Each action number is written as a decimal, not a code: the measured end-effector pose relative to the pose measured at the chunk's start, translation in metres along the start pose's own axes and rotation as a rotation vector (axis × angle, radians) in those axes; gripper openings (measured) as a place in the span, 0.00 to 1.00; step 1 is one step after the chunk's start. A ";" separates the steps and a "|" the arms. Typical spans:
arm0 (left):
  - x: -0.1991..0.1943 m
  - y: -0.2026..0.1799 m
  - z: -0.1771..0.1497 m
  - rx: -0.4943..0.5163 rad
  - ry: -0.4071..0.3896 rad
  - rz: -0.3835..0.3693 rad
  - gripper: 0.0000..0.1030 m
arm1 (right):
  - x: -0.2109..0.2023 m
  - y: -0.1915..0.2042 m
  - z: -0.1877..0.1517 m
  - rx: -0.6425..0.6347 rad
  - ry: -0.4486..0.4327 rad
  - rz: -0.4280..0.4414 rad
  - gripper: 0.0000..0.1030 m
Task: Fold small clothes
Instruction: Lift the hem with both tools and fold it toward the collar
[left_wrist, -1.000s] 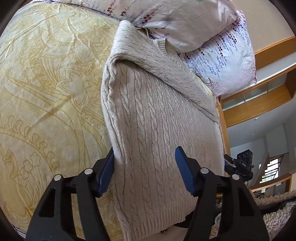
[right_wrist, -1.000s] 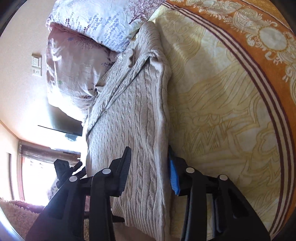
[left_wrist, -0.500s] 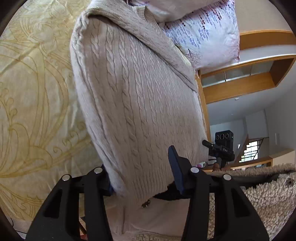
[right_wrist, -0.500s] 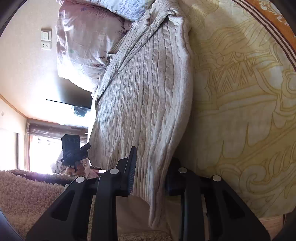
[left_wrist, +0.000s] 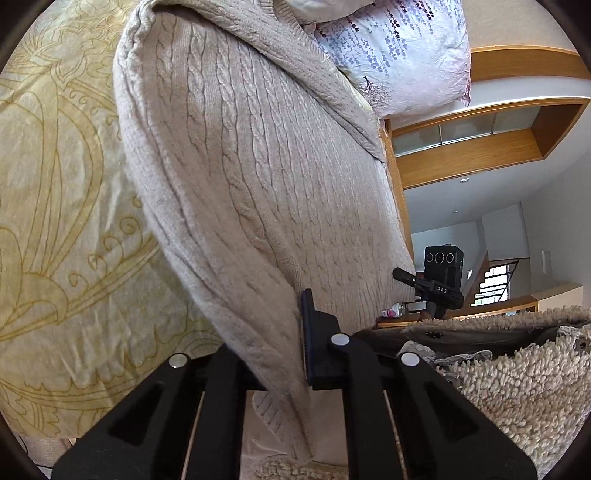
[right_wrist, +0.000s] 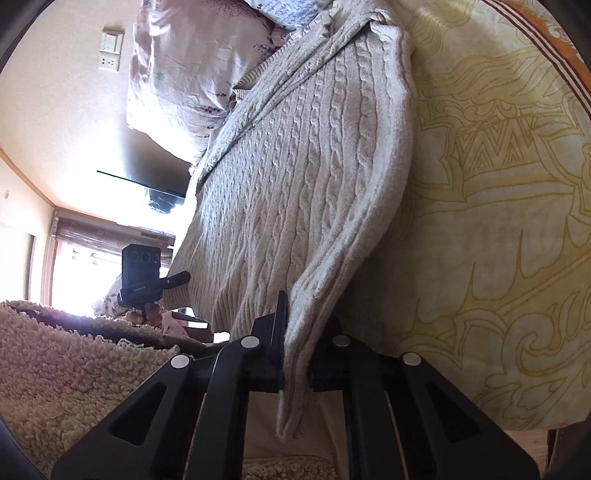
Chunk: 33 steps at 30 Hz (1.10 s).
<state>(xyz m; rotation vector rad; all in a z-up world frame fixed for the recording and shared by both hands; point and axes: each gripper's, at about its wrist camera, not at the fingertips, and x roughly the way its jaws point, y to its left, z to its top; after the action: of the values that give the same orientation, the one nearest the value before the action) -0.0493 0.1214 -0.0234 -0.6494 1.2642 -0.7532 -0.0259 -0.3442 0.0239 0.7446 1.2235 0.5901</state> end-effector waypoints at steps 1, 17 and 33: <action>-0.001 -0.001 0.000 0.006 -0.005 -0.002 0.08 | -0.002 0.001 0.001 -0.004 -0.011 0.006 0.08; -0.053 -0.010 0.034 0.056 -0.267 -0.084 0.05 | -0.031 0.014 0.040 -0.006 -0.295 0.149 0.08; -0.054 0.004 0.095 -0.050 -0.449 -0.105 0.05 | -0.019 -0.005 0.091 0.097 -0.522 0.265 0.08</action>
<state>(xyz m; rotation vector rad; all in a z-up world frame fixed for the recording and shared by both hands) 0.0377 0.1694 0.0236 -0.8764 0.8439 -0.6182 0.0578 -0.3783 0.0462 1.0741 0.6781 0.5092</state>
